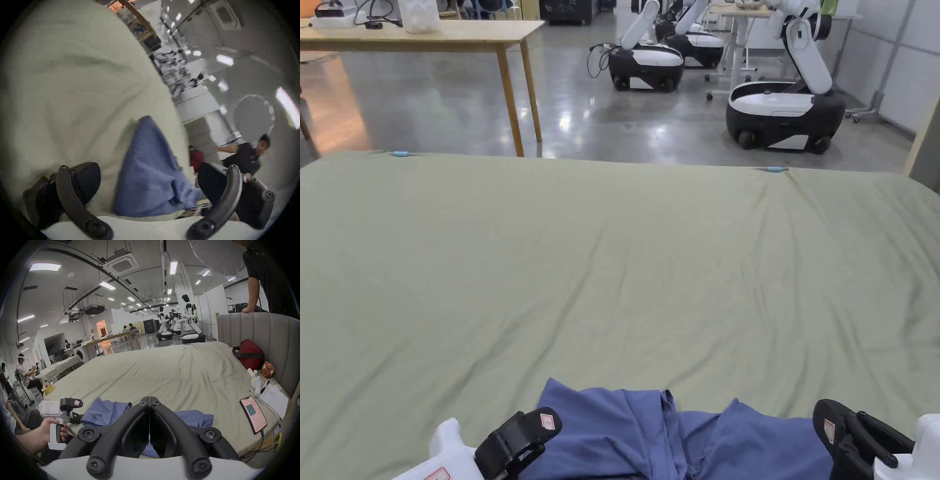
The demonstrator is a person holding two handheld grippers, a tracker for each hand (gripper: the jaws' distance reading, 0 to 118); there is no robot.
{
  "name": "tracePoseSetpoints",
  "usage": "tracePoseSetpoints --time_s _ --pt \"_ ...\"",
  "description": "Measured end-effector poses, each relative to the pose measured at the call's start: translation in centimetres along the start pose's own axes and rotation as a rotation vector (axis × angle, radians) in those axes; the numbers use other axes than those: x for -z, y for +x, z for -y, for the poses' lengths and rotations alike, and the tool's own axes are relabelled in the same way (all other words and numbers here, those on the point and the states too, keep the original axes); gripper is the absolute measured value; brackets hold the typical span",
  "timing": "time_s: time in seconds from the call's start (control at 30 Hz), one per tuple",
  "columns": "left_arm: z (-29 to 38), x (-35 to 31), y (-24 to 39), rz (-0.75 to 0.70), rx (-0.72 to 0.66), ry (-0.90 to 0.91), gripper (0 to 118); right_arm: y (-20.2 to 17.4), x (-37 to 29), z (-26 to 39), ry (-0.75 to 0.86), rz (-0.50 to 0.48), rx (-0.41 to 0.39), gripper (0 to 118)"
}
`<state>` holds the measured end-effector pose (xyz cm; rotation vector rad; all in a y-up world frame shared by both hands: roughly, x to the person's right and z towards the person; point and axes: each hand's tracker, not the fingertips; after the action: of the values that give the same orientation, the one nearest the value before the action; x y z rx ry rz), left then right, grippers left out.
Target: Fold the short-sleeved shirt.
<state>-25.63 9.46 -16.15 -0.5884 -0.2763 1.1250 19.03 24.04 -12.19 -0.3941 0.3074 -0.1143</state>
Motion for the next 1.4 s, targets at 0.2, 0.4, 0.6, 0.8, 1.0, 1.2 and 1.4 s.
tracePoseSetpoints --time_s 0.2,0.4,0.6,0.8,1.0,1.2,1.4 --pt "1.8 2.5 0.3 -0.016 -0.075 -0.066 14 0.3 -0.3 -0.4 0.007 0.017 0.007 1" --pt "-3.3 1.1 -1.9 -0.094 0.021 0.015 10 0.5 -0.9 -0.5 0.005 0.024 -0.005 1" --pt "-3.5 -4.1 8.7 -0.307 0.56 0.124 10 0.9 -1.4 -0.8 0.011 0.023 -0.008 1" --pt "5.4 2.3 16.2 -0.314 1.184 -0.018 10 0.8 -2.0 -0.6 0.015 0.028 -0.01 1" --pt "21.2 11.1 18.1 -0.309 1.594 -0.252 10 1.6 -2.9 -0.4 0.015 0.057 -0.01 1" --pt "21.2 12.3 17.0 -0.249 1.341 -0.329 67 2.8 -3.5 -0.9 0.02 0.057 0.014 1" --pt "14.1 8.4 20.3 -0.116 0.977 -0.173 116 3.1 -3.4 -0.5 0.024 0.048 0.038 1"
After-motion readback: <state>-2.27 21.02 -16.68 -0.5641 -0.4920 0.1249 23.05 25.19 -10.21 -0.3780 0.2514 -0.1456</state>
